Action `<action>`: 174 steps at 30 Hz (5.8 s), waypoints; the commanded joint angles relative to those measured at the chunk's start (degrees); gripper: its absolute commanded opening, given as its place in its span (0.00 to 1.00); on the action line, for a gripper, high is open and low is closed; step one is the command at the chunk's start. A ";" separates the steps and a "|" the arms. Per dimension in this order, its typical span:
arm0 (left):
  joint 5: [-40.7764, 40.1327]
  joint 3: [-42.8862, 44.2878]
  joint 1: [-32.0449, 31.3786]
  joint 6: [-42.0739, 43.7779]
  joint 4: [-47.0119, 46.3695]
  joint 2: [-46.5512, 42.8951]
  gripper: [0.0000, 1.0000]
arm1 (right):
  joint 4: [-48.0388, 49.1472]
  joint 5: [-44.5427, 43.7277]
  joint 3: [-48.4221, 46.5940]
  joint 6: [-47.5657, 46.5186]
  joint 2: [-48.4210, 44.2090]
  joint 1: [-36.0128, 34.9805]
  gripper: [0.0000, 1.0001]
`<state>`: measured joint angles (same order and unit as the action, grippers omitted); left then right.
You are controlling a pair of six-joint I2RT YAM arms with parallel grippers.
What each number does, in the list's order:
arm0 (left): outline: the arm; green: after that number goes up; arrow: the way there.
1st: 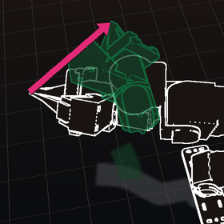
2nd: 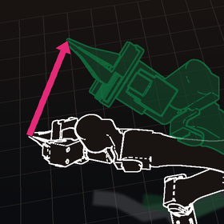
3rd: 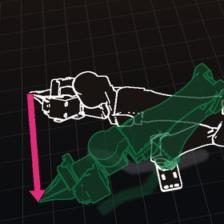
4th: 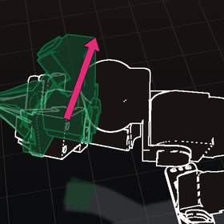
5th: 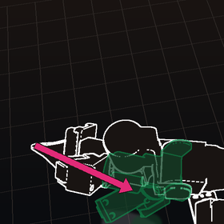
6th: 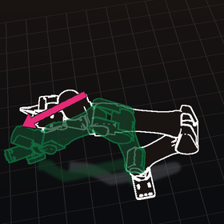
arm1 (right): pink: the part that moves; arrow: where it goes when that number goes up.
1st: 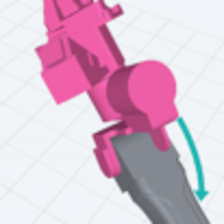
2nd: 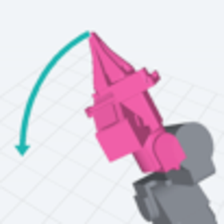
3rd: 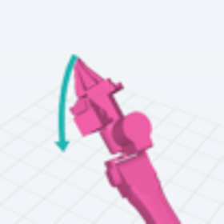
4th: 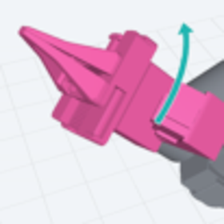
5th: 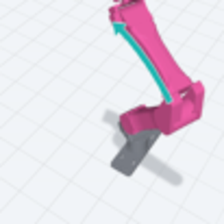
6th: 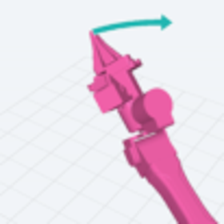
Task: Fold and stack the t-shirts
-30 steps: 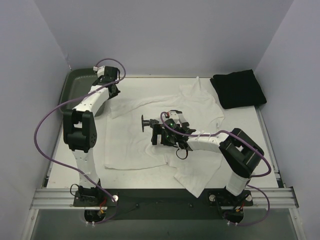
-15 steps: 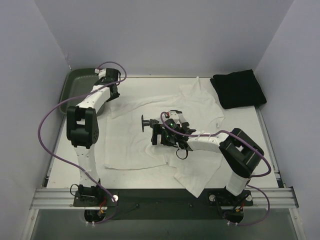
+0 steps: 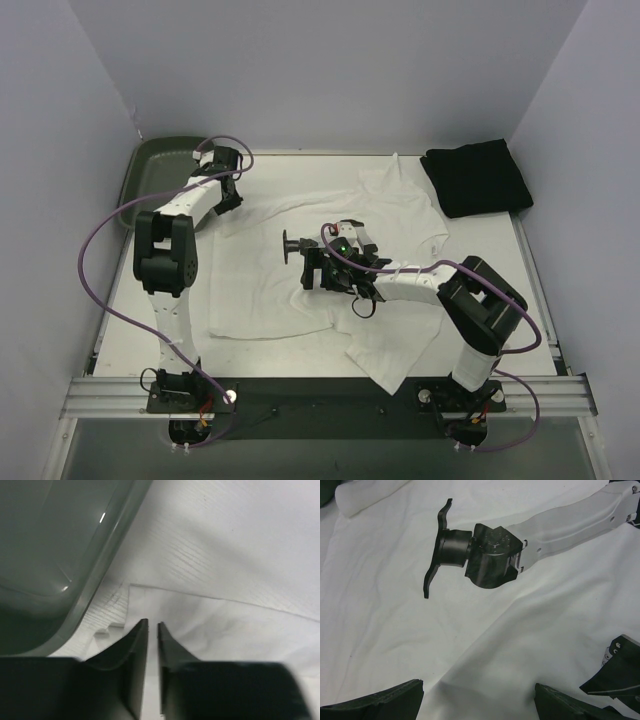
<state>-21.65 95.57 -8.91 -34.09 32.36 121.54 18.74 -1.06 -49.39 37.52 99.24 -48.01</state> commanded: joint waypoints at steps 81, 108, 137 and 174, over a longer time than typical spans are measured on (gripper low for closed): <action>7.06 13.68 3.28 3.41 3.15 10.30 0.00 | -7.23 -2.89 10.54 4.85 -7.57 -5.43 0.96; 6.96 32.93 7.41 4.21 10.10 21.29 0.00 | -8.81 -2.19 7.73 3.62 -5.73 -4.73 0.96; 24.38 -34.26 -4.10 4.03 5.43 -51.82 0.82 | -63.12 -19.08 1.37 6.95 -57.21 4.42 1.00; 13.75 -55.77 -16.93 -21.90 31.00 -78.12 0.66 | -55.92 -16.69 16.16 33.41 -47.91 -28.19 0.96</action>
<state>-2.22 36.47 -25.54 -52.16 56.53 43.79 -36.42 -13.58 -31.62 69.67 52.45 -75.18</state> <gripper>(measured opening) 0.666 0.965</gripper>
